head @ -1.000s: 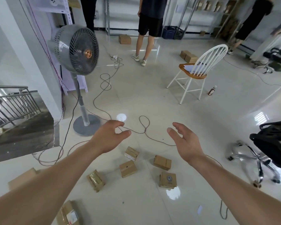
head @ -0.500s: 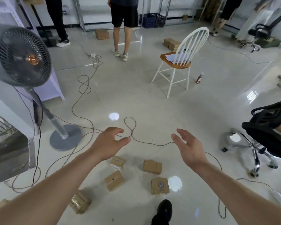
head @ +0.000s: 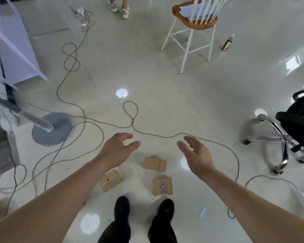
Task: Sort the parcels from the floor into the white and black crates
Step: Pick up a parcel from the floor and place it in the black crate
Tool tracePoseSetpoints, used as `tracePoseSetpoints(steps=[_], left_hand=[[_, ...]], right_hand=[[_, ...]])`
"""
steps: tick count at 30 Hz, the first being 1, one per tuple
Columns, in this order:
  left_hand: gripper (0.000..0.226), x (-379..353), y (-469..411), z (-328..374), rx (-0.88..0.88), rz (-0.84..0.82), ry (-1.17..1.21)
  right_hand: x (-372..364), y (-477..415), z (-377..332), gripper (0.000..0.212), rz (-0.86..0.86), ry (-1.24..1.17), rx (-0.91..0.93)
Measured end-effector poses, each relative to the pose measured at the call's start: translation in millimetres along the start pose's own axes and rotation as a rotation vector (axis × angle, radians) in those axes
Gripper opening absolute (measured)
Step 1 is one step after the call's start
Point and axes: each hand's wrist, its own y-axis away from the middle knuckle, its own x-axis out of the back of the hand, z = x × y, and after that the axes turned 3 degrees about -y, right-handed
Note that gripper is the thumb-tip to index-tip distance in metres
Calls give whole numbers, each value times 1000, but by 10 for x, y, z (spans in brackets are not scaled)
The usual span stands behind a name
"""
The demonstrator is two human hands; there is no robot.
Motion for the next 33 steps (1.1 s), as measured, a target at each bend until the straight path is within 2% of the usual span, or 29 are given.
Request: tracePoseSetpoints(steps=[2,5,9,14,18,23,26,28,30,31,33], left_hand=[[56,-171,-318,-67,17,-36,-3],[57,-495,-810,-233,25,-112,-34],[58,-1011,-1486,-637,75,-199,-45],[57,-1738,-2181,-1326,157,-252,-51],[57,-2354,-2660,-1908,231,-272,-32],[60,-3116,-3227,-2517,298,-300,-34],[62,-3459,-3478,-2792,344,-310,13],[53,-3650,-3621,-2919,399,-319,65],[16,-3811,-3732,-3005,453,-333,124],[11,-3863,-3765,-3007,477,-341,181],[30,-3938,-3813,-3029,509,-367,300]], right_hand=[[-117,-212,176,69,-25,-2,-33],[-338,-526,475,70,-13,-24,-94],[-737,-1032,1032,59,-31,-15,-181],[-1334,-1618,1873,67,-71,0,-307],[-1883,-2039,2534,63,-113,-4,-388],[-2428,-2541,3274,62,-151,-10,-439],[-2667,-2758,3646,69,-144,5,-445],[-2800,-2893,3853,80,-150,-3,-466],[-2891,-3026,4016,84,-157,-22,-509],[-2926,-3086,4075,82,-164,-39,-530],[-2978,-3171,4141,77,-157,-105,-555]])
